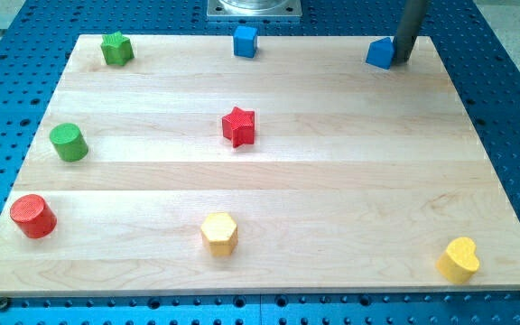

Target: Slide the triangle to the top left of the red star

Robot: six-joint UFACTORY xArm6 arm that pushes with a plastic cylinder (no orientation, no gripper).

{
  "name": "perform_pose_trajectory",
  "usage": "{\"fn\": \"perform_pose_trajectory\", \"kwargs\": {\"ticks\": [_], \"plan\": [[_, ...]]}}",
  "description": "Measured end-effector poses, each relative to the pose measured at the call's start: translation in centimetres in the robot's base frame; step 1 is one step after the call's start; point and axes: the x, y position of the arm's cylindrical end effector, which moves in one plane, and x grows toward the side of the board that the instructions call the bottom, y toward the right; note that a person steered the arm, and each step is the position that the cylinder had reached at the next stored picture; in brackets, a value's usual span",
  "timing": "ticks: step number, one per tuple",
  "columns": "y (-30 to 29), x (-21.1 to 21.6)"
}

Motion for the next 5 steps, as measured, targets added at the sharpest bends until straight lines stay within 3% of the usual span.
{"fn": "perform_pose_trajectory", "kwargs": {"ticks": [2, 3, 4, 5], "plan": [[-15.8, 2.4], [-15.1, 0.2], [-22.2, -0.2], [-28.2, 4.4]]}}
